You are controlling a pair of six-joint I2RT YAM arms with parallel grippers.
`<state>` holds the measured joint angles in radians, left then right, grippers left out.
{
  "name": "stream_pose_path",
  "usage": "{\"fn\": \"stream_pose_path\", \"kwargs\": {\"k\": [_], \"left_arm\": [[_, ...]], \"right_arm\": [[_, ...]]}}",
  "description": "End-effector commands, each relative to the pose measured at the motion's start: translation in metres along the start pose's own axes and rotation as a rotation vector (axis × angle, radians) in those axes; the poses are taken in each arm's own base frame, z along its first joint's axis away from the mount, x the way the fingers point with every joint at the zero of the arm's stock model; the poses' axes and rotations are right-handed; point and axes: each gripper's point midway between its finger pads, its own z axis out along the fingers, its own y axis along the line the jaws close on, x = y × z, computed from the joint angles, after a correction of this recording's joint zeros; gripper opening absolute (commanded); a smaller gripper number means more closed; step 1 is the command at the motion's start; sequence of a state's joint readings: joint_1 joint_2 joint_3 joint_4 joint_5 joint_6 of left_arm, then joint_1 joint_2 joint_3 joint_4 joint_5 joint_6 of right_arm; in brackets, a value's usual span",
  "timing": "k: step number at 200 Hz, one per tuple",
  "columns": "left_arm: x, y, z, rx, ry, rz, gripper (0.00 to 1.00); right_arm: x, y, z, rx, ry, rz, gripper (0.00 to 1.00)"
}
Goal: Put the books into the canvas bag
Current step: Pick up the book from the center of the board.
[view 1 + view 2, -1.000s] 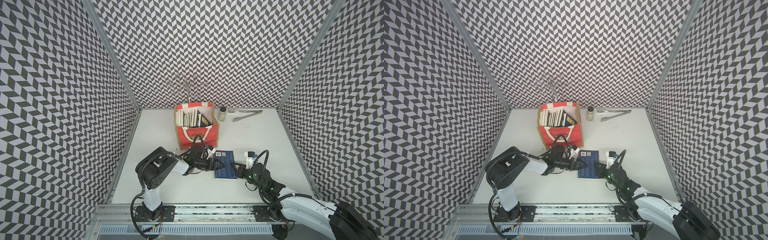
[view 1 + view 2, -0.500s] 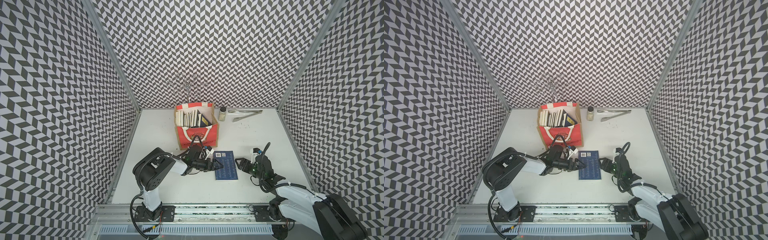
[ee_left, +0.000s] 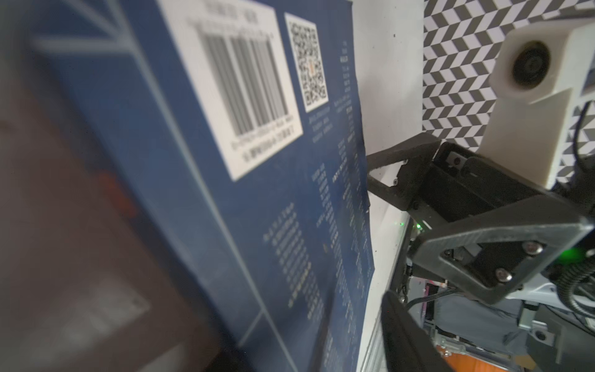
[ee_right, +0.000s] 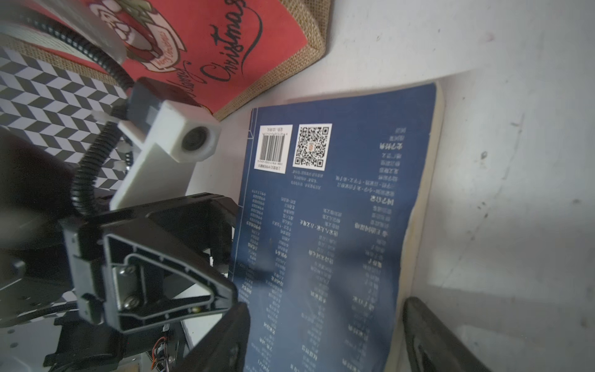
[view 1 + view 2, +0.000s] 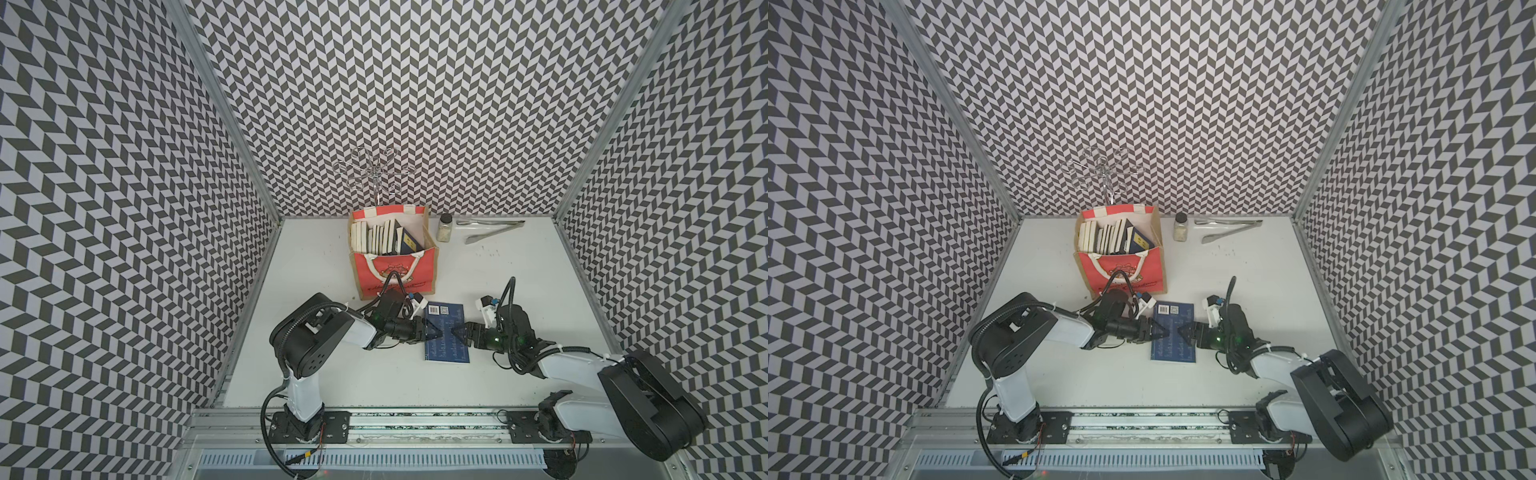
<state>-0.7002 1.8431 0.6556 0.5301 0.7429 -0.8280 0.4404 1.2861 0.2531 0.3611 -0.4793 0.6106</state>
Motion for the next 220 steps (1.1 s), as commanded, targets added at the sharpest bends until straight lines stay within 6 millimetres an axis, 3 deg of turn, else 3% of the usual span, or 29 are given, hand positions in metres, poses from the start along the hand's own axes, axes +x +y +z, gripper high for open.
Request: {"fn": "stream_pose_path", "kwargs": {"k": [1, 23, 29, 45, 90, 120, 152, 187, 206, 220], "left_arm": [[-0.003, 0.000, 0.000, -0.020, -0.010, 0.009, 0.27], [-0.004, -0.003, -0.006, -0.038, -0.026, 0.023, 0.00], [-0.004, -0.004, -0.008, -0.046, -0.029, 0.028, 0.00], [-0.005, -0.013, -0.019, -0.047, -0.060, 0.059, 0.00], [-0.006, -0.083, -0.066, -0.043, -0.162, 0.322, 0.00], [-0.022, -0.134, -0.116, -0.069, -0.333, 0.451, 0.00], [-0.050, -0.166, -0.178, -0.086, -0.660, 0.469, 0.00], [-0.059, -0.189, -0.217, 0.044, -0.907, 0.460, 0.00], [-0.060, -0.193, -0.225, 0.101, -0.973, 0.449, 0.00], [-0.061, -0.191, -0.222, 0.104, -0.980, 0.452, 0.00]], "right_arm": [[-0.007, 0.010, -0.005, -0.038, -0.039, -0.037, 0.75], [-0.015, 0.012, -0.011, -0.060, -0.069, -0.040, 0.76], [-0.005, 0.003, -0.013, -0.053, -0.056, -0.026, 0.76], [-0.008, 0.007, -0.020, -0.086, -0.077, -0.040, 0.78], [-0.028, 0.051, -0.056, -0.228, -0.216, -0.194, 1.00], [-0.046, 0.081, -0.092, -0.307, -0.387, -0.266, 0.99], [-0.055, 0.113, -0.129, -0.452, -0.531, -0.288, 0.99], [-0.057, 0.133, -0.134, -0.565, -0.498, -0.238, 0.99], [-0.064, 0.142, -0.128, -0.585, -0.468, -0.197, 1.00], [-0.067, 0.159, -0.129, -0.645, -0.461, -0.185, 0.99]]}}
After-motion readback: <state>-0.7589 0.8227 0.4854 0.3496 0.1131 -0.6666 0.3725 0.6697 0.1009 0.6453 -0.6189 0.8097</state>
